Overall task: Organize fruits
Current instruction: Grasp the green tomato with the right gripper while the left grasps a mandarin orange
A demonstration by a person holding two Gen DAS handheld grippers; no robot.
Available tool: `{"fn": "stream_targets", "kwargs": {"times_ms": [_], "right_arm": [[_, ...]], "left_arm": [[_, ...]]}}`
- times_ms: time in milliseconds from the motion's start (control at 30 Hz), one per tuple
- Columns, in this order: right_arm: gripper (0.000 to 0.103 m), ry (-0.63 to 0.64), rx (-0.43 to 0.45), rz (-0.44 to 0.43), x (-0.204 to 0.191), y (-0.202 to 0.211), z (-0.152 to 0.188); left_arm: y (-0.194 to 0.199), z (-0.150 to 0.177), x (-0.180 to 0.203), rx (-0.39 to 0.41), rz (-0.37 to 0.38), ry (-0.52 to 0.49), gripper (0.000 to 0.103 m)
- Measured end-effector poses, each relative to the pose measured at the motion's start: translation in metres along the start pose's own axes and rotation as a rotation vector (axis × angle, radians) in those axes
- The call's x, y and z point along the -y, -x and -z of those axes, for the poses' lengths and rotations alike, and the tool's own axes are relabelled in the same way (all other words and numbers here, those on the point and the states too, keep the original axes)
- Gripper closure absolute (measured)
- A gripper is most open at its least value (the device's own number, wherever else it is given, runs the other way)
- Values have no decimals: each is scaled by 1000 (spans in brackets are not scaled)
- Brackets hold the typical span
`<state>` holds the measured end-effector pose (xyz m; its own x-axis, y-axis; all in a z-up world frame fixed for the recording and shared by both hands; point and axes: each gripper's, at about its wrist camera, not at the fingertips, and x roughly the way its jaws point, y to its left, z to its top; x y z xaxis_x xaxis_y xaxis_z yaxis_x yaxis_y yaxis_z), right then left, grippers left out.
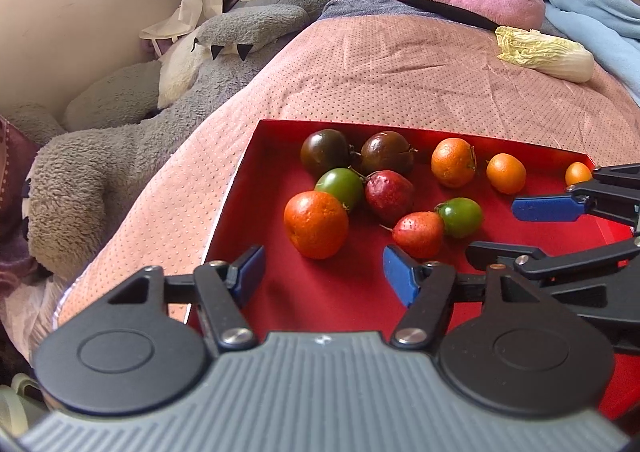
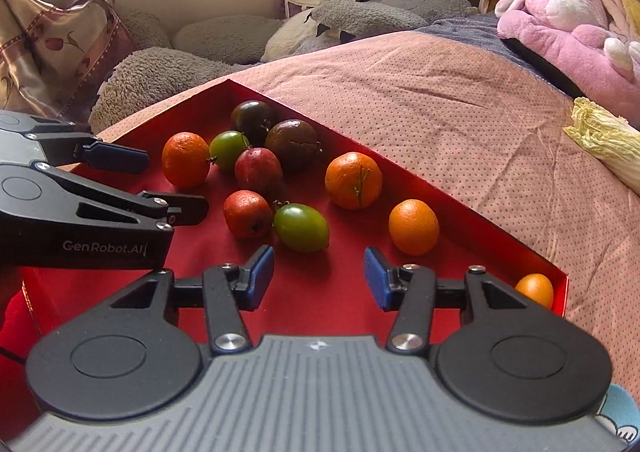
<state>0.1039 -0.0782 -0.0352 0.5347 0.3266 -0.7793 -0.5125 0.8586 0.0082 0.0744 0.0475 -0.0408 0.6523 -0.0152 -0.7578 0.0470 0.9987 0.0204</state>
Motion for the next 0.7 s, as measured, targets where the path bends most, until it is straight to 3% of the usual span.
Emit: {"fn": "stream_targets", "kwargs": {"times_ms": [333, 467, 700], "right_arm": [[55, -3, -6, -67, 9, -26, -13], [70, -22, -1, -92, 11, -29, -16], [70, -63, 3, -83, 12, -14, -3]], "left_arm": [[-11, -5, -10, -21, -4, 38, 36], [-12, -6, -11, -17, -8, 42, 48], [-8, -5, -8, -8, -3, 50, 66]]}}
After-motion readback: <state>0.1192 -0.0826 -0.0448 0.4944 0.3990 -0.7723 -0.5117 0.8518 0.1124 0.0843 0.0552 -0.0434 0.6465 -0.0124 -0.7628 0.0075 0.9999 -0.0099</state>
